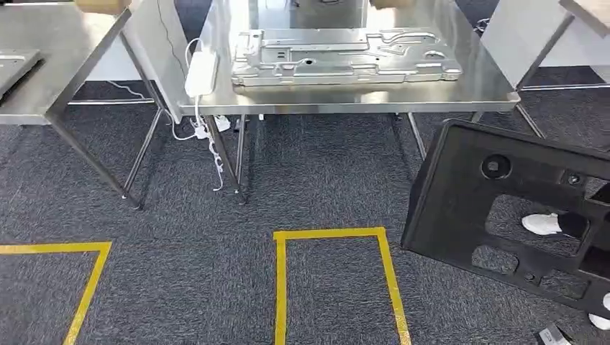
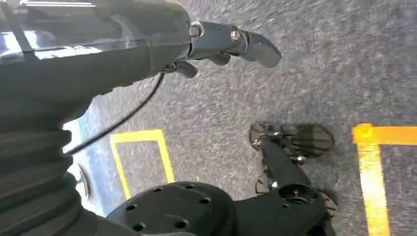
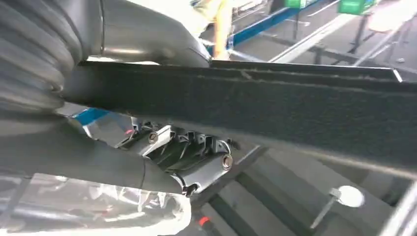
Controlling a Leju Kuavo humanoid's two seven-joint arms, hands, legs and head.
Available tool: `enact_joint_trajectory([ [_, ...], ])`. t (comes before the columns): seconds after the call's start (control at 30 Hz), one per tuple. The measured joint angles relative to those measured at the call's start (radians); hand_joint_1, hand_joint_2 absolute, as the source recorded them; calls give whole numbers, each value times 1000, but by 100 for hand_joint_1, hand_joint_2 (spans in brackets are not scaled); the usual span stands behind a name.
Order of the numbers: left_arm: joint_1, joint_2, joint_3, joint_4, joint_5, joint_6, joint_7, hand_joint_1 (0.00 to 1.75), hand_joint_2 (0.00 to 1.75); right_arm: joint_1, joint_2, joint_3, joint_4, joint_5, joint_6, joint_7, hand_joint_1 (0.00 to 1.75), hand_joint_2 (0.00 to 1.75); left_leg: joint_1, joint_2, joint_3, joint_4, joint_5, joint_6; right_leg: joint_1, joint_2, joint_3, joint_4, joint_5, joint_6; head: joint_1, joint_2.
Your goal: Take the parts from the cabinet and place them on the table.
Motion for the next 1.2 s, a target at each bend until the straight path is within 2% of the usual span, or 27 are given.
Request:
enact_joint_trajectory([
  [0.03, -1, 1, 0, 0, 0, 6, 0, 0, 175, -4, -1, 2, 0, -1, 0, 0, 134, 175, -5, 8, 3, 8, -17, -6, -1, 10, 3, -5, -9, -16, 7, 0],
  [0.07, -3, 1, 0, 0, 0, 8, 0, 0, 175, -1, -1, 2, 0, -2, 0, 0, 134, 175, -6, 17, 9, 7, -21, -7, 0, 27, 2, -2, -13, -29, -1, 0],
  [0.17, -10, 2, 0, -1, 2, 11, 0, 0, 175, 0, -1, 1, 0, 20, -10, -9, 134, 175, -3, 36, 28, 3, -37, -20, 0, 53, 15, 1, -29, -52, -11, 0],
  [0.2, -10, 2, 0, -1, 1, 11, -2, 0, 175, 2, 0, -2, -1, 44, -23, -13, 134, 175, 5, -22, 24, 31, -45, -24, -2, 55, 25, -2, -30, -56, -15, 0],
  [0.23, -11, 1, 0, 0, 0, 13, -3, 0, 175, -5, 1, -1, -1, 67, -36, -16, 134, 175, 8, -67, -14, 102, -73, -26, -3, 56, 34, -3, -36, -63, -18, 0],
  [0.27, -10, 1, 0, 0, 0, 13, -3, 0, 175, -8, 3, 1, -1, 79, -47, -15, 134, 175, 10, -85, -73, 199, -108, -28, -3, 61, 42, -5, -43, -67, -23, 0],
  [0.33, -3, 0, 0, 0, -1, 14, -1, 0, 175, -9, 7, 7, -1, 97, -68, -14, 134, 175, 16, -89, -189, 360, -138, -30, -3, 74, 60, -10, -58, -67, -24, 0],
  [0.37, 1, 0, 0, 0, -1, 14, 0, 0, 175, -10, 9, 10, -1, 103, -71, -14, 134, 175, 17, -89, -226, 380, -114, -29, -3, 82, 74, -14, -68, -66, -25, 0],
  [0.43, 5, 0, 0, 1, -2, 14, 0, 0, 175, -10, 12, 15, -1, 108, -72, -13, 134, 175, 16, -89, -224, 270, 15, -23, -2, 94, 114, -25, -93, -65, -31, 0],
  [0.5, 7, 1, 0, 1, -1, 14, 0, 0, 175, -11, 13, 19, -1, 110, -72, -13, 134, 175, 8, -103, -185, 79, 151, 1, -5, 102, 149, -48, -113, -64, -38, 0],
  [0.53, 9, 9, 0, 1, -1, 14, 0, 0, 175, -16, 18, 21, 0, 111, -74, -13, 134, 175, 2, -117, -179, 80, 138, 16, -7, 104, 158, -53, -120, -55, -15, 0],
  [0.57, 9, 3, 0, 2, -2, 12, 0, 0, 175, -19, 18, 21, 0, 113, -78, -11, 134, 175, -6, -112, -167, 67, 122, 24, -17, 113, 164, -65, -124, -47, -14, 0],
  [0.6, 9, 6, 0, 1, -2, 12, 0, 0, 175, -16, 21, 23, 0, 114, -78, -6, 134, 175, -16, -107, -152, 49, 102, 29, -21, 115, 181, -74, -126, -37, -27, 0],
  [0.67, 6, 7, 0, 0, -2, 11, 0, 0, 175, -16, 24, 26, 0, 117, -78, 2, 134, 175, -16, -107, -103, 19, 82, 35, -15, 115, 209, -48, -101, -10, -31, 0],
  [0.73, 7, 7, 0, 0, -2, 10, 0, 0, 175, -19, 24, 31, 2, 117, -76, 13, 134, 175, -7, -103, -53, -4, 64, 33, -14, 101, 136, 83, -81, -14, -30, 0],
  [0.77, 5, 7, 0, 0, -2, 11, 0, 0, 175, -20, 22, 34, 2, 113, -71, 17, 134, 175, -2, -102, -36, -6, 52, 33, -9, 101, 72, 170, -87, -19, -23, 0],
  [0.83, 7, 6, 0, 0, -2, 12, 0, 0, 175, -15, 21, 41, 4, 96, -52, 23, 134, 175, 3, -102, 9, -22, 27, 29, -7, 100, -46, 277, -168, -10, -11, 0],
  [0.87, 8, 6, 0, 0, -2, 12, 0, 0, 175, -15, 18, 45, 5, 84, -42, 24, 134, 175, 7, -102, 34, -28, 13, 25, -7, 99, -84, 280, -220, -7, -11, 0],
  [0.9, 9, 5, 0, 1, -2, 10, 0, 0, 175, -15, 13, 48, 5, 72, -32, 25, 134, 175, 14, -103, 59, -31, -1, 19, -7, 97, -106, 258, -245, -7, -9, 0],
  [0.93, 9, 4, 0, 1, -2, 9, 0, 0, 175, -14, 8, 51, 6, 63, -24, 25, 134, 175, 22, -103, 82, -33, -17, 12, -8, 93, -117, 214, -243, 0, -7, 0],
  [0.97, 8, 3, 0, 1, -2, 9, 0, 0, 175, -14, 5, 52, 7, 58, -18, 25, 134, 175, 32, -106, 107, -33, -35, 4, -10, 88, -120, 150, -197, 9, -4, 0],
  [1.0, 9, 3, 0, 1, -1, 10, 0, 0, 175, -15, 3, 53, 8, 55, -15, 25, 134, 175, 34, -107, 126, -33, -56, -9, -19, 73, -119, 73, -77, 24, 6, 0],
  [1.03, 7, 8, 1, 0, 0, 11, 1, 0, 175, -16, 3, 54, 12, 52, -12, 26, 134, 175, 23, -108, 145, -32, -77, -21, -27, 47, -119, 14, 70, 36, 27, 0],
  [1.07, 10, 10, 1, 0, 0, 11, 0, 0, 175, -21, 3, 56, 14, 50, -9, 25, 134, 175, 23, -107, 162, -42, -97, -18, -26, 26, -113, 13, 96, 15, 32, 0],
  [1.1, 7, 10, 1, 0, 1, 11, 0, 0, 175, -17, 3, 59, 15, 49, -9, 26, 134, 175, 17, -102, 176, -57, -105, -25, -25, 43, -103, 20, 90, 8, 16, 0],
  [1.13, 7, 10, 1, 0, 2, 11, 0, 0, 175, -16, 2, 59, 15, 46, -9, 27, 134, 175, 21, -101, 186, -54, -99, -28, -42, 47, -105, 23, 88, -1, 13, 0],
  [1.2, 3, 10, 1, 0, 2, 11, -2, 0, 175, -19, -4, 63, 15, 45, -9, 27, 134, 175, 30, -99, 146, 24, -71, -39, -36, 57, -99, 29, 77, -25, -15, 0],
])
